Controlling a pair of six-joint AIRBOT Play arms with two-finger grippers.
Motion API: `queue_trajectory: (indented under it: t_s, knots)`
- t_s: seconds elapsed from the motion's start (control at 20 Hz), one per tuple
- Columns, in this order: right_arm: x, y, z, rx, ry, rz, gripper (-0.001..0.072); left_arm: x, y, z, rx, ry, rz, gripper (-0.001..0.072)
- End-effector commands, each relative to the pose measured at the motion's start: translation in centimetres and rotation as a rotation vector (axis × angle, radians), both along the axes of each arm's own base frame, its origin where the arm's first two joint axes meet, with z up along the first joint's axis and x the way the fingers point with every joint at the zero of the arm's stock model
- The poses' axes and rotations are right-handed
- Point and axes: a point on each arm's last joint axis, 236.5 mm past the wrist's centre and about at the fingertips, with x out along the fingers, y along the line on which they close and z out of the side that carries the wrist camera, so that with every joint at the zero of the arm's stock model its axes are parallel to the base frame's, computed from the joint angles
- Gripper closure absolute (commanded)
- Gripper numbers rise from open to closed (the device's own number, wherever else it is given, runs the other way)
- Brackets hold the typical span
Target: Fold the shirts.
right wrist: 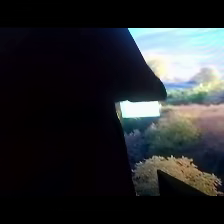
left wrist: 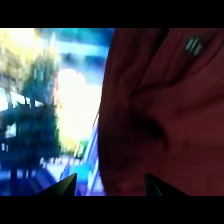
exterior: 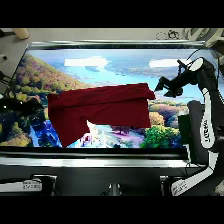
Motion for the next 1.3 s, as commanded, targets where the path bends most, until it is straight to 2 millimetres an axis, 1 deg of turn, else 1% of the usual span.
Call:
queue_trajectory:
  t_s: [0.0,0.1,0.2,0.35,0.45,0.5,0.55,0.6,0.7,0.85,0.95,1.15,1.2,1.25]
  knots:
    - [-3.9,-0.5,-2.1,-0.020,0.147,0.047,0.0170,-4.0,-2.1,-3.4,-0.087,0.112,-0.020,0.0176]
    - [-4.3,-0.4,-2.4,-0.020,0.159,0.056,0.0170,-3.1,-3.4,-4.2,-0.118,0.069,0.003,0.0181]
    - [-4.3,-0.4,-2.4,-0.019,0.159,0.055,0.0170,-2.3,-3.6,-4.7,-0.101,0.049,0.005,0.0198]
    - [-4.3,-0.6,-2.5,-0.027,0.158,0.063,0.0169,-1.0,-4.3,-5.4,-0.122,0.025,0.033,0.0198]
    - [-4.7,-1.2,-3.0,-0.056,0.174,0.064,0.0149,-0.5,-5.0,-5.9,-0.146,0.021,0.049,0.0203]
    - [-5.6,-1.6,-3.7,-0.071,0.206,0.070,0.0144,-0.4,-5.3,-6.2,-0.156,0.026,0.050,0.0291]
    - [-6.6,-1.6,-4.4,-0.072,0.243,0.081,0.0138,-0.5,-5.4,-6.4,-0.158,0.031,0.047,0.0526]
    - [-7.7,-1.2,-5.3,-0.055,0.282,0.087,0.0139,-0.4,-5.5,-6.3,-0.154,0.023,0.032,0.0679]
    - [-9.6,0.5,-7.2,-0.018,0.334,0.118,0.0139,-0.1,-5.3,-5.6,-0.141,-0.003,0.002,0.0680]
    - [-11.8,1.9,-10.1,-0.039,0.381,0.154,0.0140,0.3,-5.2,-3.9,-0.124,-0.048,-0.015,0.0680]
    - [-12.5,3.2,-10.8,-0.008,0.393,0.154,0.0149,0.4,-5.2,-2.9,-0.118,-0.069,-0.019,0.0680]
    - [-12.9,6.3,-10.7,0.013,0.383,0.210,0.0161,0.2,-5.5,-1.7,-0.121,-0.079,-0.032,0.0680]
    - [-12.8,7.2,-10.8,0.007,0.372,0.228,0.0205,0.1,-5.6,-1.5,-0.122,-0.081,-0.035,0.0680]
    - [-12.8,7.9,-10.9,0.002,0.362,0.242,0.0314,0.0,-5.7,-1.3,-0.124,-0.082,-0.039,0.0680]
